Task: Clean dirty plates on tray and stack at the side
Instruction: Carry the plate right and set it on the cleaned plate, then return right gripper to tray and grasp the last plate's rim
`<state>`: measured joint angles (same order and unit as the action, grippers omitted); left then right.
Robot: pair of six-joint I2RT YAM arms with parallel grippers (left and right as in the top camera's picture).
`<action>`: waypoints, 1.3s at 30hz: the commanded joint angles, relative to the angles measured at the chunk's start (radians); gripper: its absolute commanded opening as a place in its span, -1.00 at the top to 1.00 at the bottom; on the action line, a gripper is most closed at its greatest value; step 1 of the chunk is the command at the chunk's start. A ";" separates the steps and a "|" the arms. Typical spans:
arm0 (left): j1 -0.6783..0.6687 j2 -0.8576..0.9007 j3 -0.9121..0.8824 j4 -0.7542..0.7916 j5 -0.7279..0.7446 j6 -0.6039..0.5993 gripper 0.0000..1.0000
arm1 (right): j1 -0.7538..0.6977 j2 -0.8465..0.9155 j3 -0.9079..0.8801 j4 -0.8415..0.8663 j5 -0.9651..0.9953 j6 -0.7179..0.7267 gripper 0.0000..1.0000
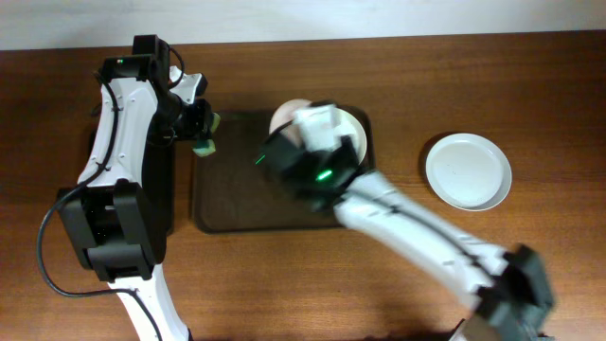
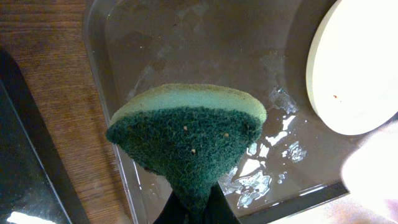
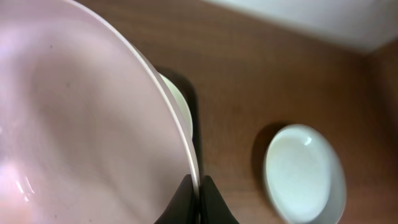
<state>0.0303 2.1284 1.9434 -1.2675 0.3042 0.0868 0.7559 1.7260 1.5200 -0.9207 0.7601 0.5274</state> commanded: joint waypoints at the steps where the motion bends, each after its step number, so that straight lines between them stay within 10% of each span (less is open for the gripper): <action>1: -0.002 0.003 0.021 0.002 -0.005 0.016 0.99 | -0.220 -0.110 0.008 -0.027 -0.431 0.022 0.92; 16: -0.008 0.003 0.021 0.003 -0.005 0.016 0.99 | -1.224 -0.119 -0.157 -0.085 -0.816 0.004 0.92; 31: -0.011 0.003 0.021 0.003 -0.005 0.016 0.99 | -1.226 -0.114 -0.518 0.286 -0.737 -0.018 0.91; 32: -0.011 0.003 0.021 0.003 -0.005 0.016 0.99 | -1.226 -0.113 -0.526 0.307 -0.737 -0.018 0.75; 34: -0.011 0.003 0.021 0.002 -0.005 0.016 0.99 | -1.226 -0.113 -0.529 0.320 -0.743 -0.018 -0.17; 39: -0.011 0.003 0.021 0.006 -0.005 0.016 0.99 | -1.226 -0.113 -0.518 0.341 -0.948 -0.126 -0.45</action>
<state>0.0246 2.1284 1.9434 -1.2671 0.2985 0.0868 -0.4740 1.6188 1.0019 -0.5854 -0.0429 0.4850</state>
